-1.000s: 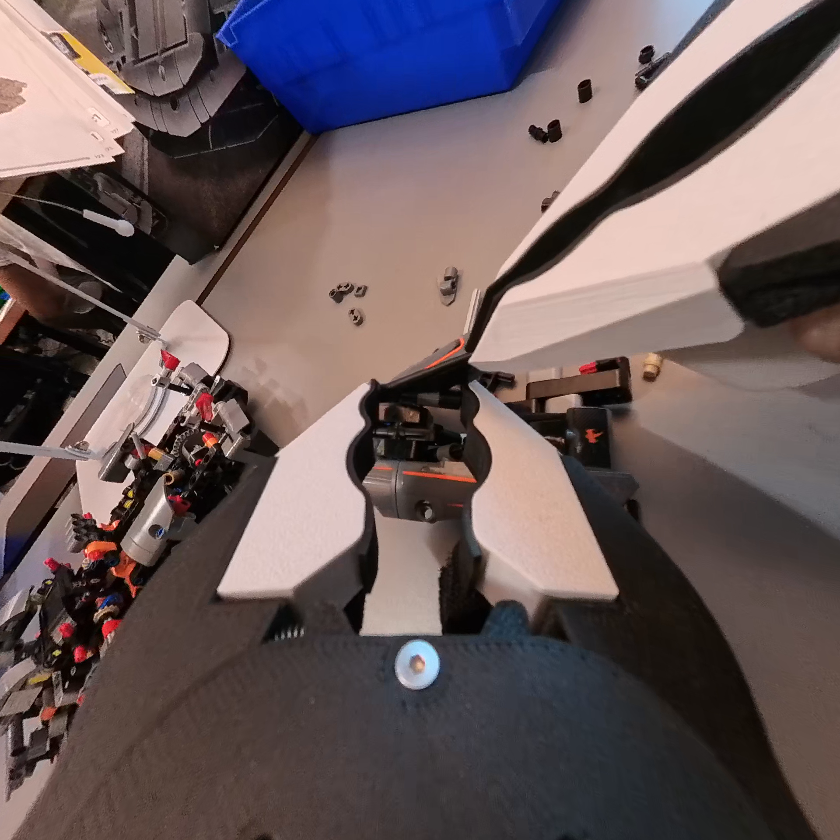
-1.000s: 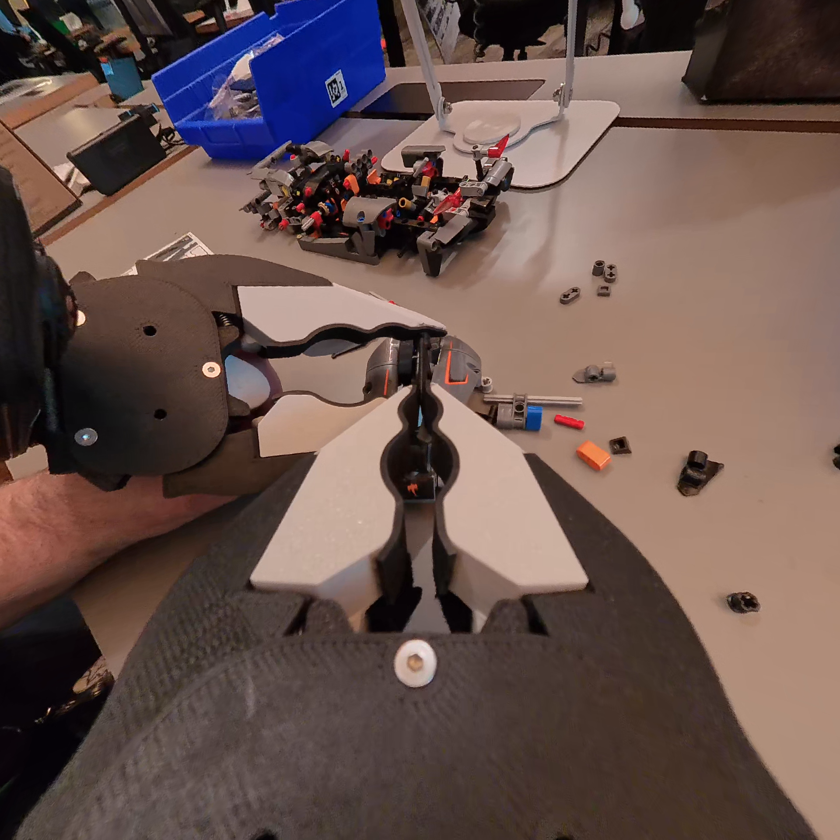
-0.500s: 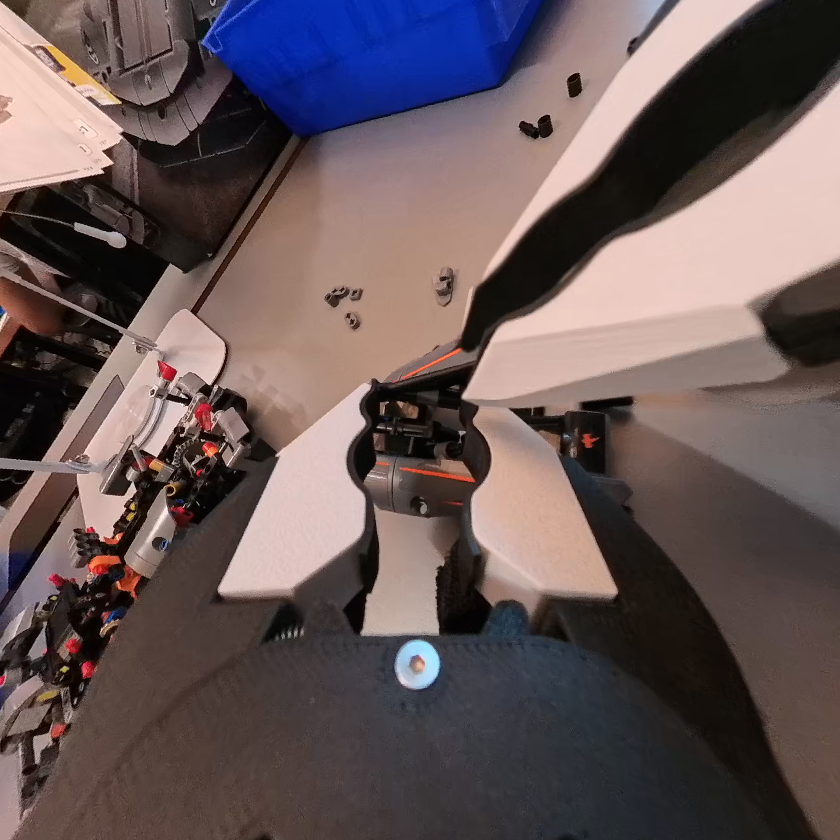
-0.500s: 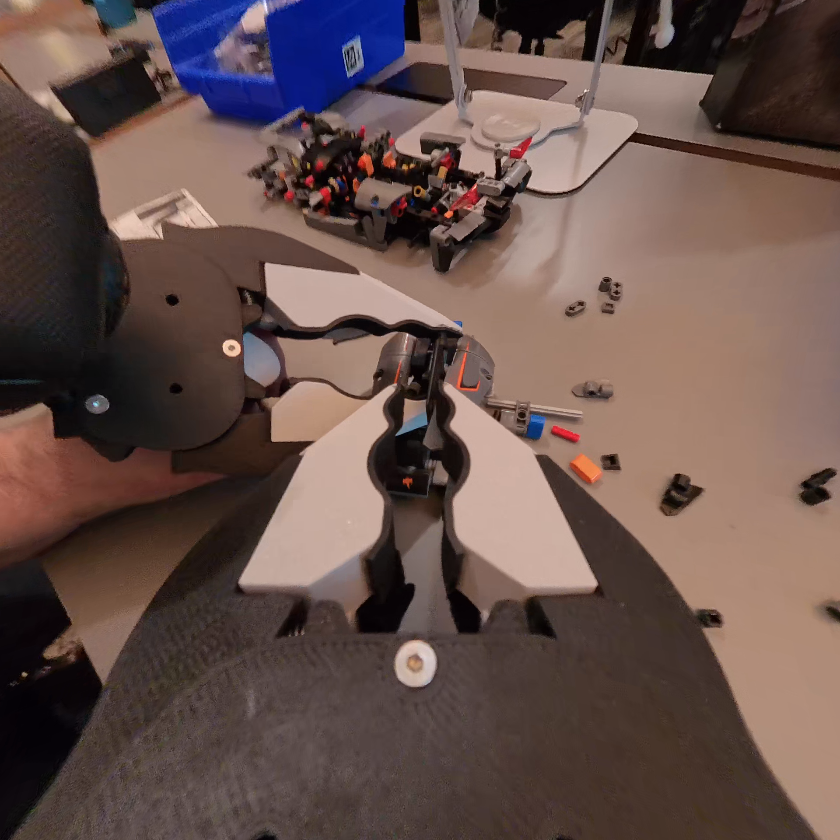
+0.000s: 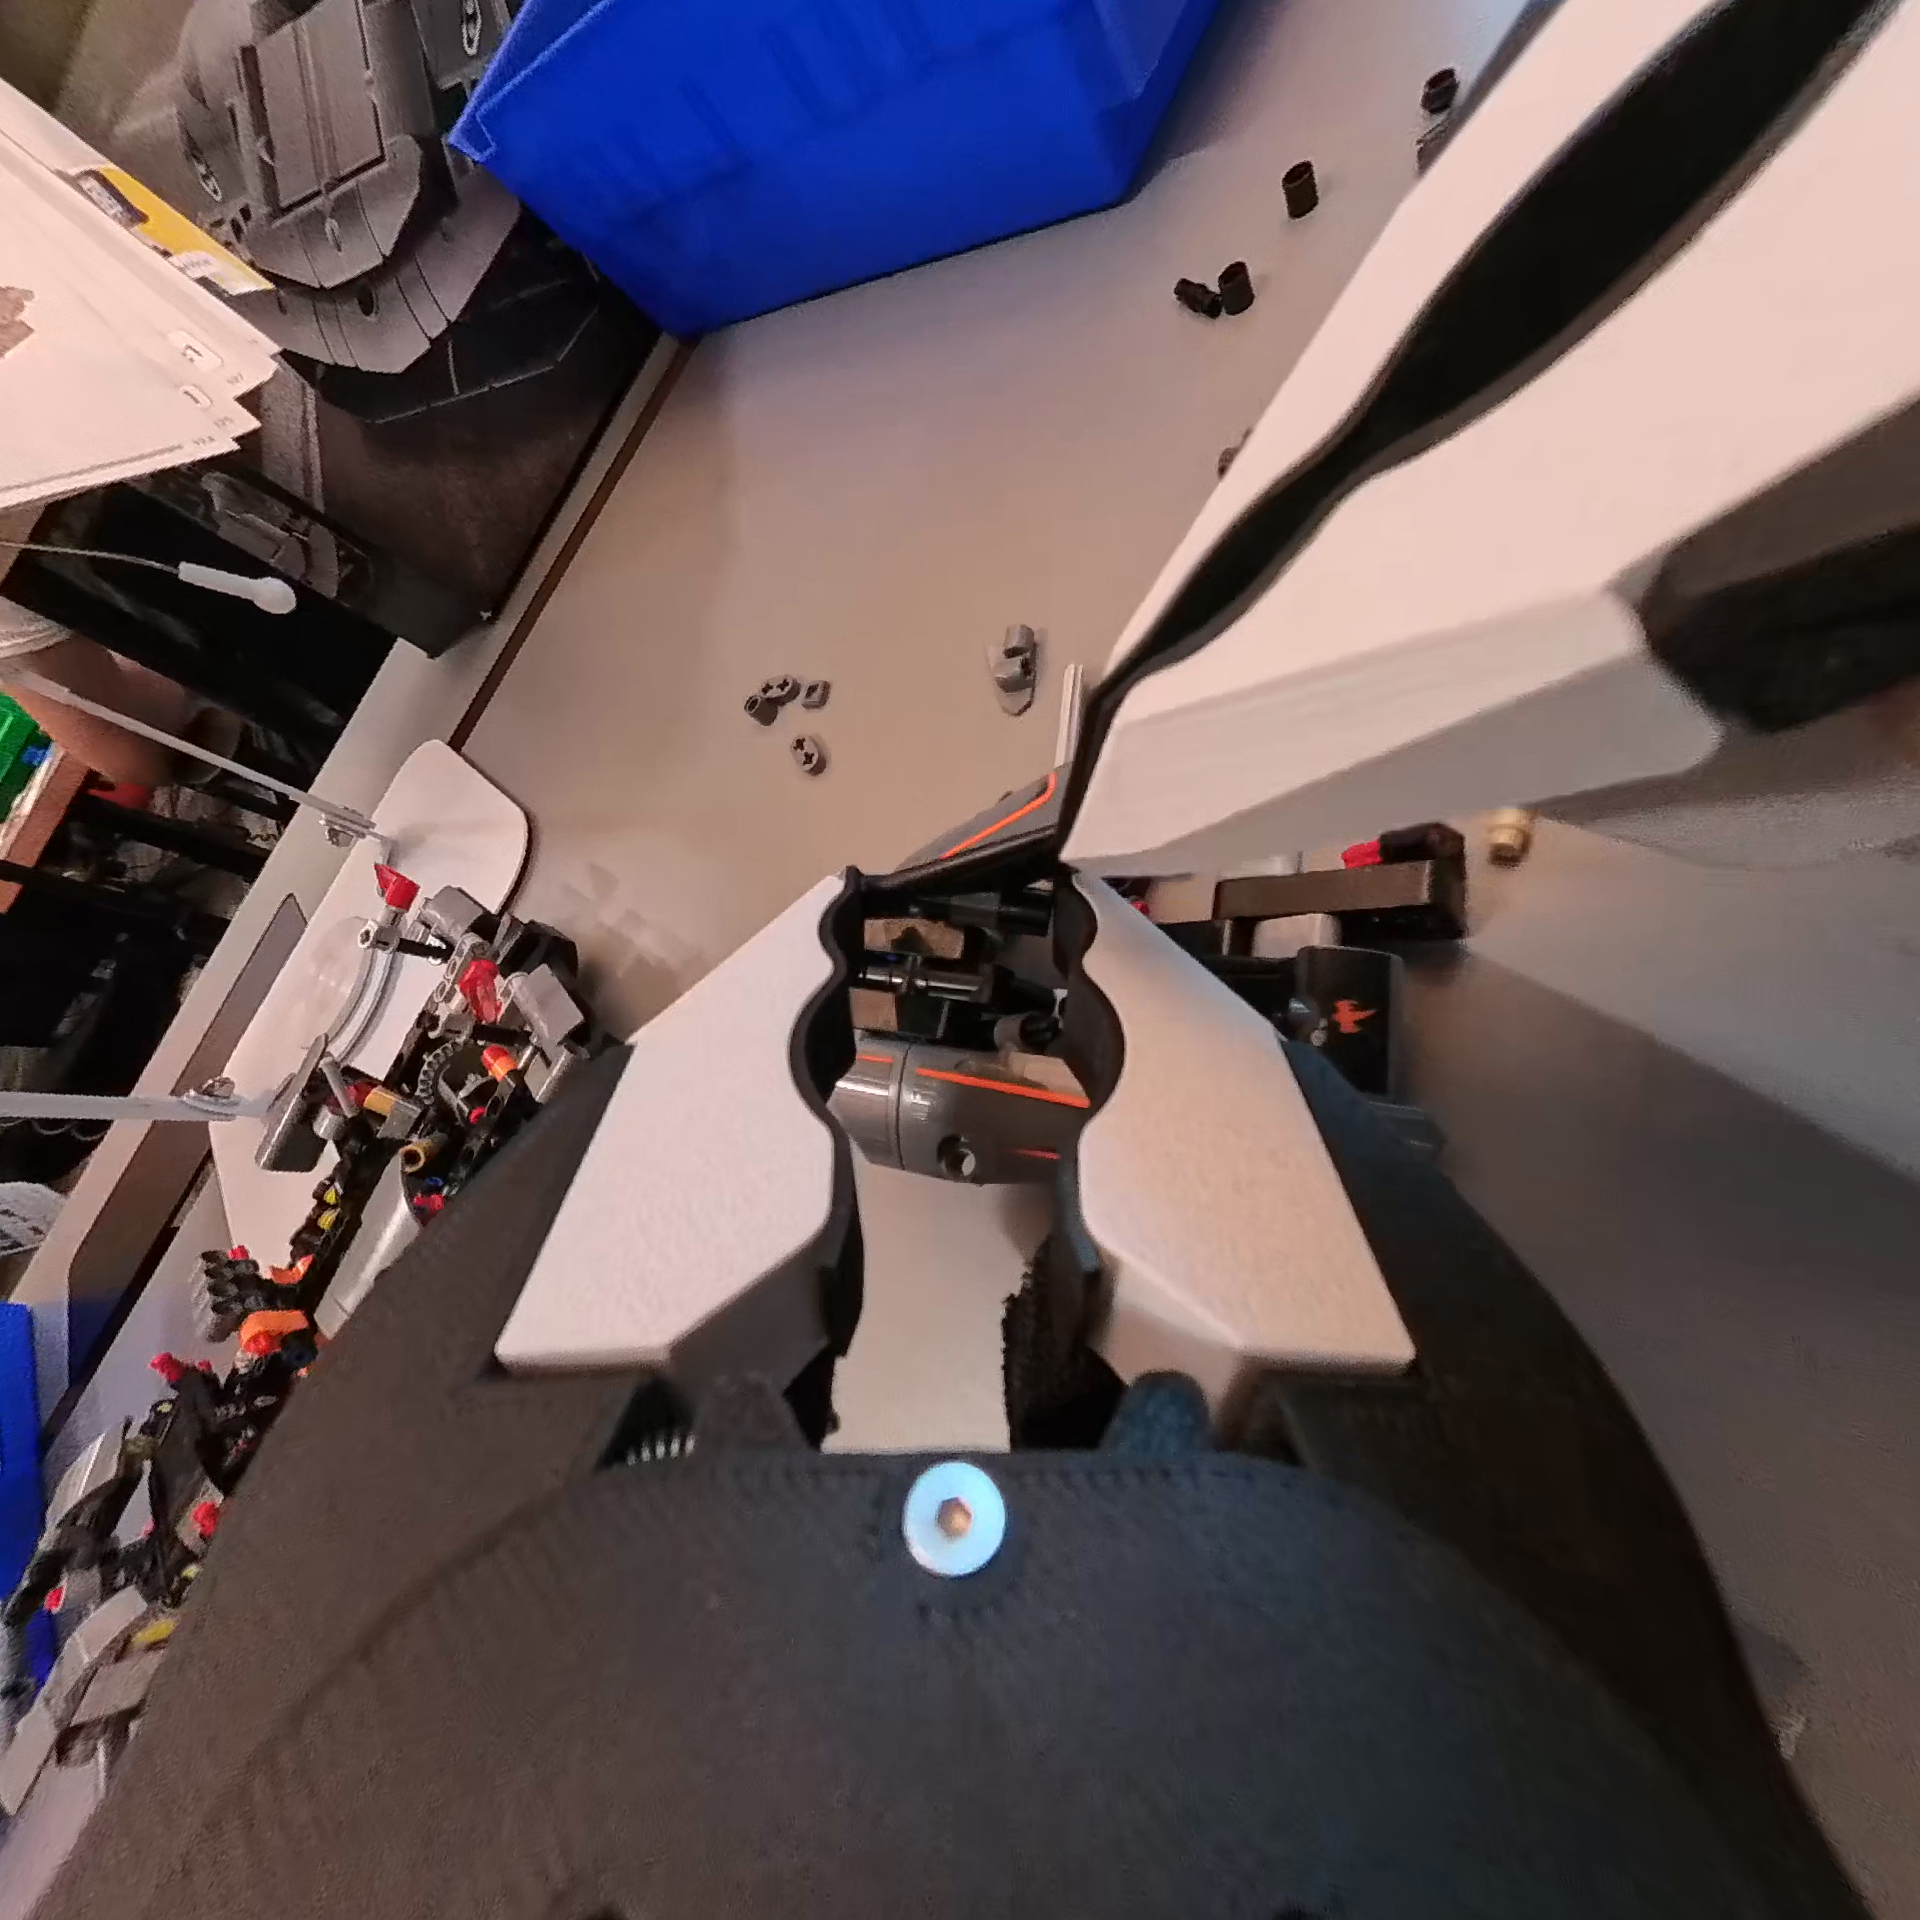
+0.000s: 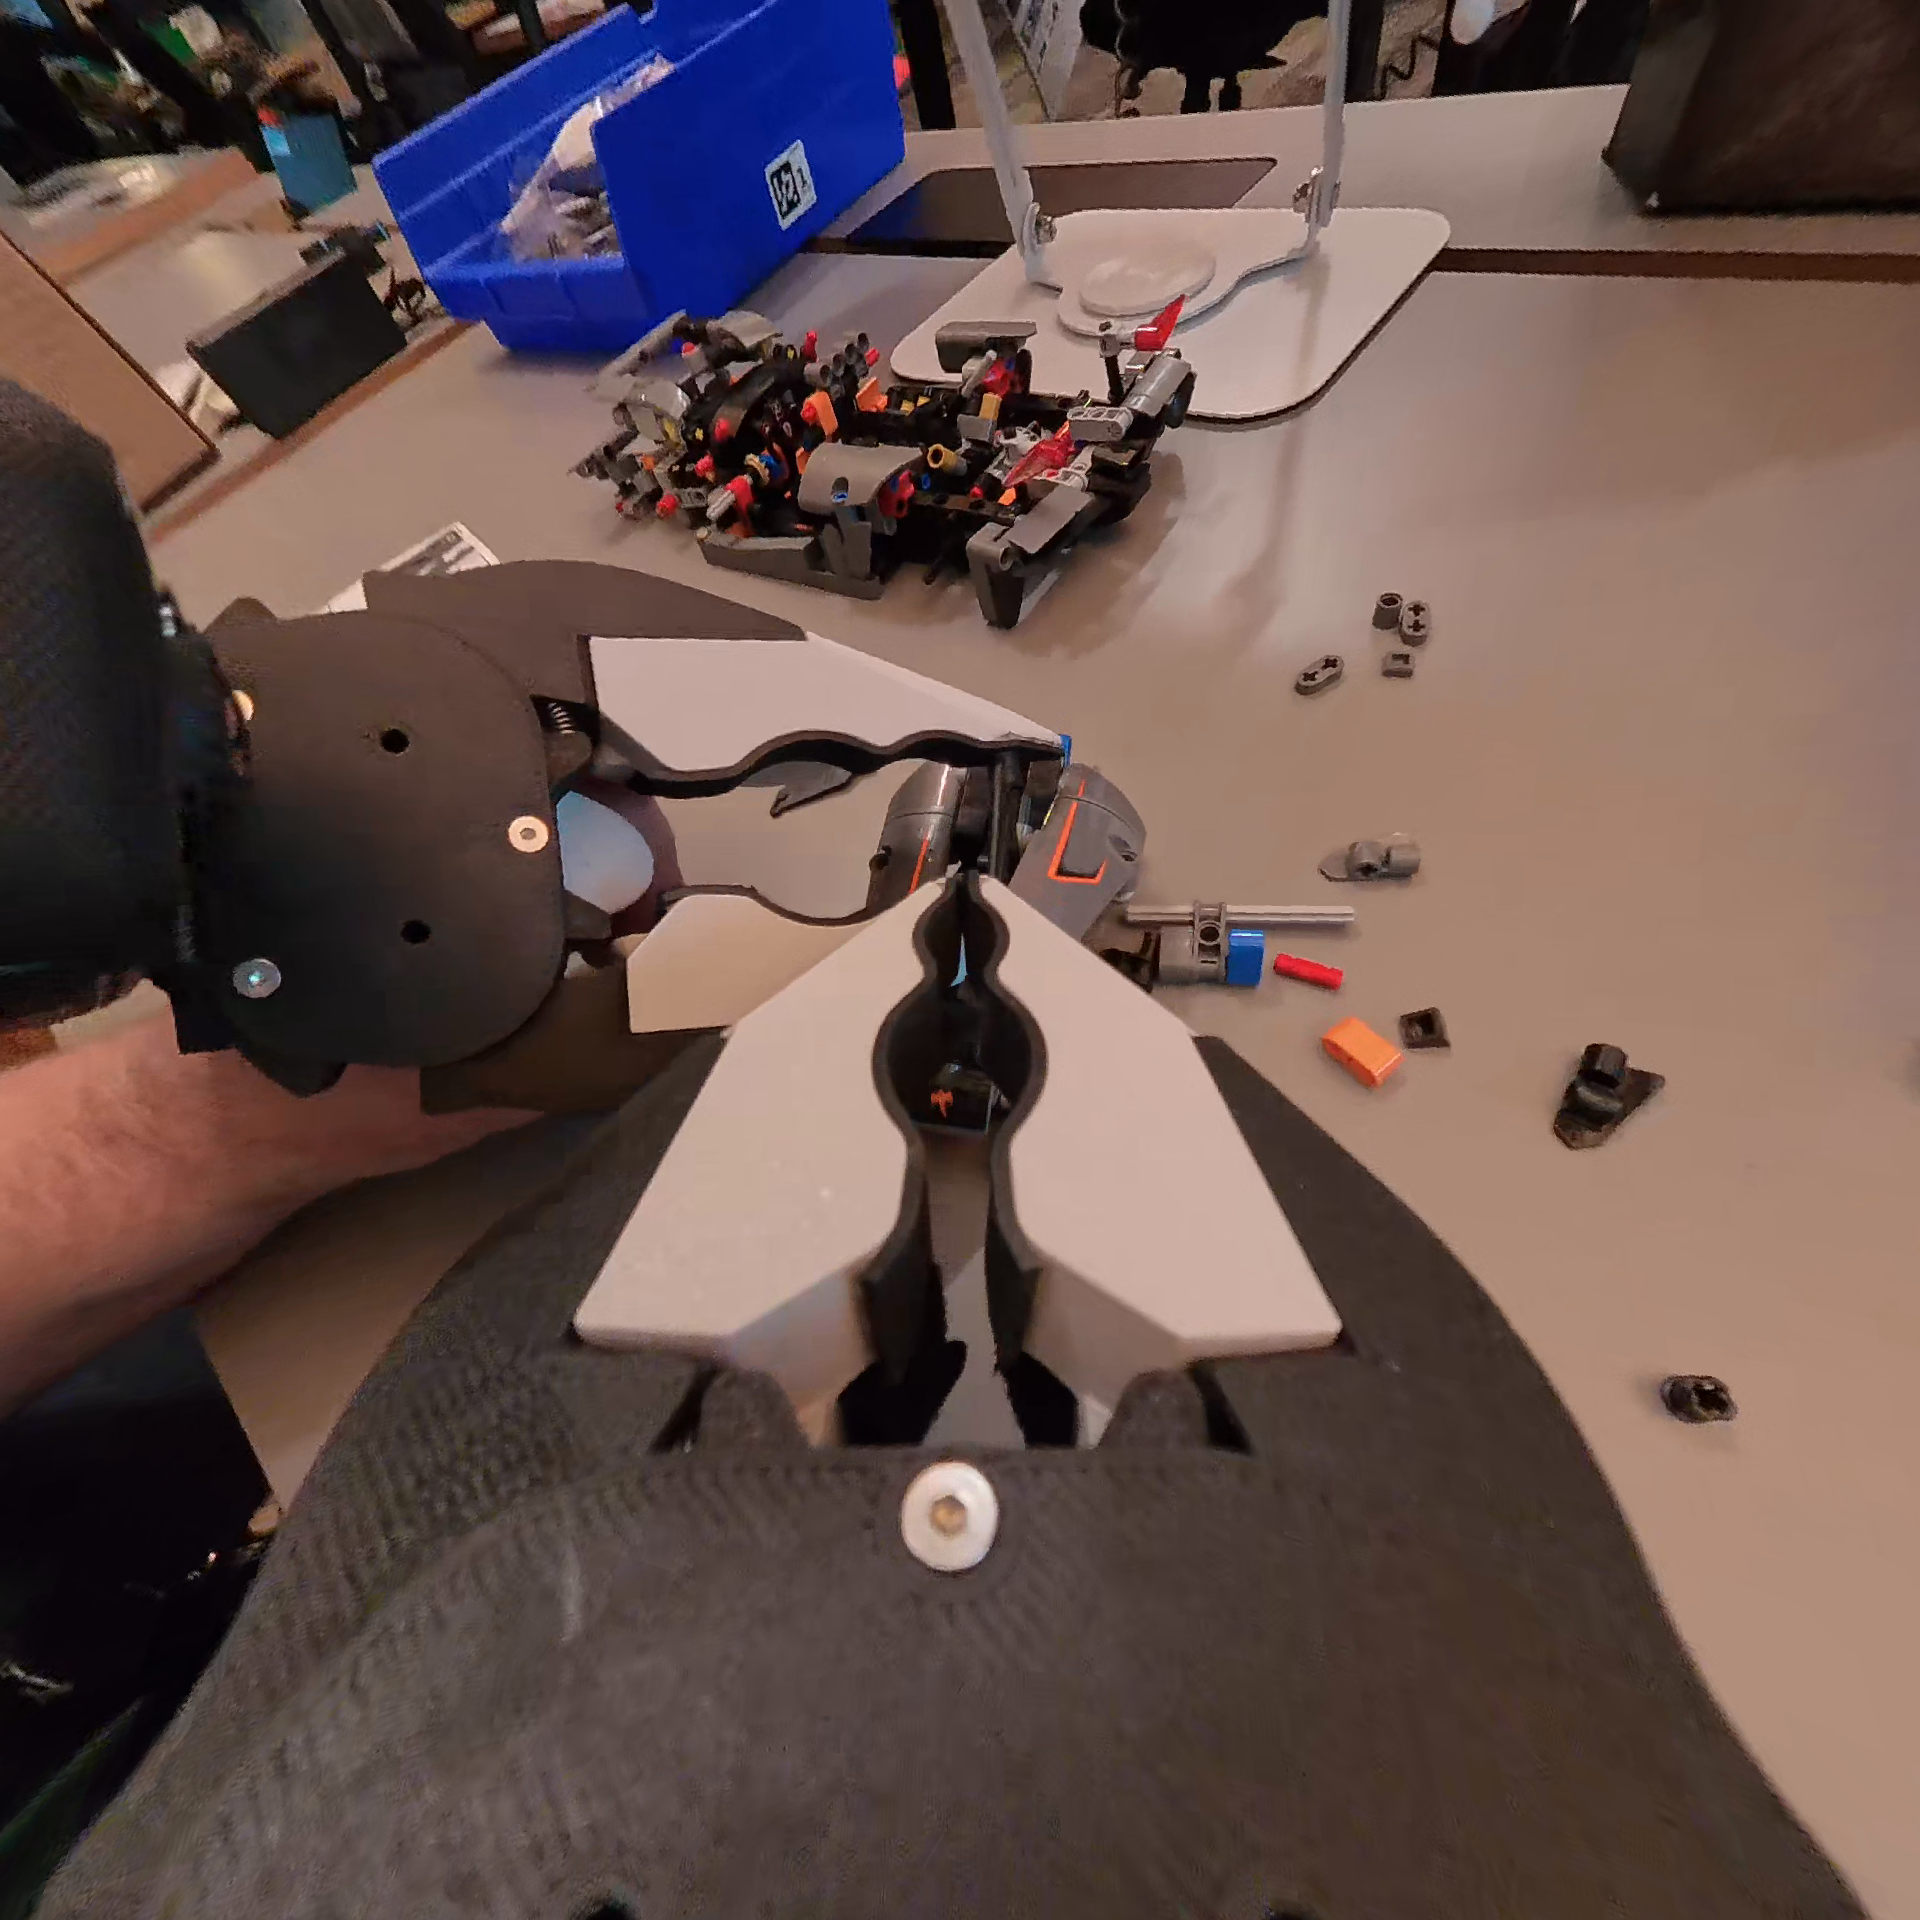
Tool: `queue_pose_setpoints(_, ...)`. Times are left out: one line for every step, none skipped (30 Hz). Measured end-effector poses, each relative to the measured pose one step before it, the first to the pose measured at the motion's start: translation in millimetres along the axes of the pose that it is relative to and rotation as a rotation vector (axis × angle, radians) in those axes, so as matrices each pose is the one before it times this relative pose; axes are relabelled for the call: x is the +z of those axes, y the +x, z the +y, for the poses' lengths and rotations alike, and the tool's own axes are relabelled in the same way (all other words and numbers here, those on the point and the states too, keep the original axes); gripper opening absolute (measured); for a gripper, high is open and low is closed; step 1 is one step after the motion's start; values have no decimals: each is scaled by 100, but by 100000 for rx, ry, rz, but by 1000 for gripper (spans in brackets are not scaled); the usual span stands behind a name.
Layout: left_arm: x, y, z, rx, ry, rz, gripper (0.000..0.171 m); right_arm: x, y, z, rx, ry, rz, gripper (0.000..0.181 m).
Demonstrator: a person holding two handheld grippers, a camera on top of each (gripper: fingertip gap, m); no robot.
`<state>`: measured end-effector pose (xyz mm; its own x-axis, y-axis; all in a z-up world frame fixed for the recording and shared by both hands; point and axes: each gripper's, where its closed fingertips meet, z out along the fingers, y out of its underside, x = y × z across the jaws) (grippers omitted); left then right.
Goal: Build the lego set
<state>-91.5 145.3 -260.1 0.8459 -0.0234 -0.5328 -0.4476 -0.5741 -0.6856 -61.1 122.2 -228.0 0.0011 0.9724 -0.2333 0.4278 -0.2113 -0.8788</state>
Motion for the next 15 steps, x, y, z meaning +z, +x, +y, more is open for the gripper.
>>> queue_pose_setpoints(33,-6,-14,283,41,225,34,22,85,-26,1928,656,-575,0)
queue_pose_setpoints(42,-2,-1,307,-102,330,34,36,-18,-1,2164,183,-1183,0)
queue_pose_setpoints(19,33,-23,516,63,599,34,11,-35,-24,2280,161,-1348,0)
queue_pose_setpoints(32,19,-28,527,97,568,33,15,12,-28,580,209,-528,0)
queue_pose_setpoints(33,-5,0,367,-80,439,33,22,2,3,-1333,-12,293,0)
queue_pose_setpoints(18,-1,-18,408,49,466,33,35,-99,3,-1367,-255,-107,0)
queue_pose_setpoints(27,114,17,699,-54,1058,29,38,-103,-19,-1009,-244,-81,0)
queue_pose_setpoints(60,-22,17,426,64,0,29,0,68,-92,-1847,-36,1363,3)
queue_pose_setpoints(39,-24,-3,285,100,24,29,-37,176,-139,-3225,-59,2701,6)
queue_pose_setpoints(8,-13,-3,274,-2,206,28,-37,23,-80,-4161,-816,2044,6)
queue_pose_setpoints(5,-15,26,356,83,264,28,-37,50,-8,-4298,-1530,2354,6)
queue_pose_setpoints(-17,28,40,211,126,638,28,-47,52,18,-4166,-1664,2135,6)
queue_pose_setpoints(-13,-61,82,264,-152,213,28,26,-228,107,-3747,-2257,-54,3)
queue_pose_setpoints(6,-89,92,291,-143,113,28,82,-146,206,-3223,-2816,267,1)
queue_pose_setpoints(31,-21,29,-216,306,699,28,50,83,19,-2788,-1339,1574,0)
